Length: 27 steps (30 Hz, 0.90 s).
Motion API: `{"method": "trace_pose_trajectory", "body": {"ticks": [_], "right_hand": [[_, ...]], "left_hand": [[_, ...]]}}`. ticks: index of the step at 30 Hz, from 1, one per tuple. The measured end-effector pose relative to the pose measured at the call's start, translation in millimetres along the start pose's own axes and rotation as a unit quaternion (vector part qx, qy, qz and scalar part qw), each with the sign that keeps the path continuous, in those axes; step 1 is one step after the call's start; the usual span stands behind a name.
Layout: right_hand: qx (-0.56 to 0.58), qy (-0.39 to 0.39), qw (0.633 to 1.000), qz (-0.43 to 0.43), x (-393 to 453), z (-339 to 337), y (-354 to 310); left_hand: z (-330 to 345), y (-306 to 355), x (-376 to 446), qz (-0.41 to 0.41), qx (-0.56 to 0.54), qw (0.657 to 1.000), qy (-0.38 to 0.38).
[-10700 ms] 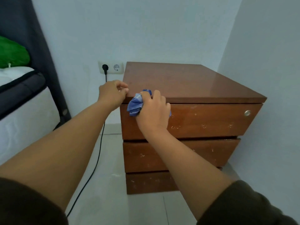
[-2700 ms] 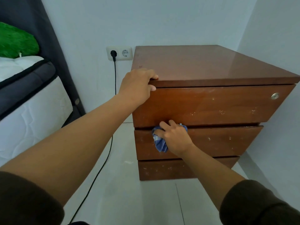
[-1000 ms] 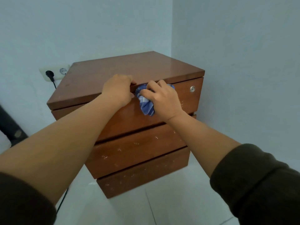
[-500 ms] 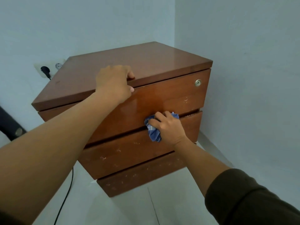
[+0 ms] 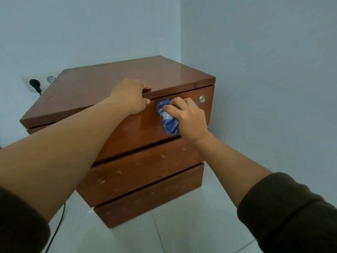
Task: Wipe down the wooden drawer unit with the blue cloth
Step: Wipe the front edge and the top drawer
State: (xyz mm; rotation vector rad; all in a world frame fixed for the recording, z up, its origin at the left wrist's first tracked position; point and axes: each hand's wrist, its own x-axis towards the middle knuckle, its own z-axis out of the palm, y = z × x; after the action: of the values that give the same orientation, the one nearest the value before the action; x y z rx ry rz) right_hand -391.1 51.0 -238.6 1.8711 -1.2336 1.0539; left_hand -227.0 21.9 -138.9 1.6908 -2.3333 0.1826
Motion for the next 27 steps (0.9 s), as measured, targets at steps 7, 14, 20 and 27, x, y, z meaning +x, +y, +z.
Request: {"method": "trace_pose_trajectory", "body": {"ticks": [7, 14, 20, 27], "right_hand": [[-0.005, 0.004, 0.999, 0.043, -19, 36, 12], [-0.002, -0.076, 0.996, 0.051, -89, 68, 10], [-0.004, -0.137, 0.99, 0.04, -88, 56, 14], [-0.039, -0.008, 0.999, 0.03, -19, 1, 62]], "left_hand": [[25, 10, 17, 0.052, 0.008, 0.999, 0.001], [27, 12, 15, 0.047, 0.02, 0.998, 0.02], [23, 15, 12, 0.039, 0.017, 0.999, 0.015], [21, 32, 31, 0.046, 0.024, 0.997, -0.057]]}}
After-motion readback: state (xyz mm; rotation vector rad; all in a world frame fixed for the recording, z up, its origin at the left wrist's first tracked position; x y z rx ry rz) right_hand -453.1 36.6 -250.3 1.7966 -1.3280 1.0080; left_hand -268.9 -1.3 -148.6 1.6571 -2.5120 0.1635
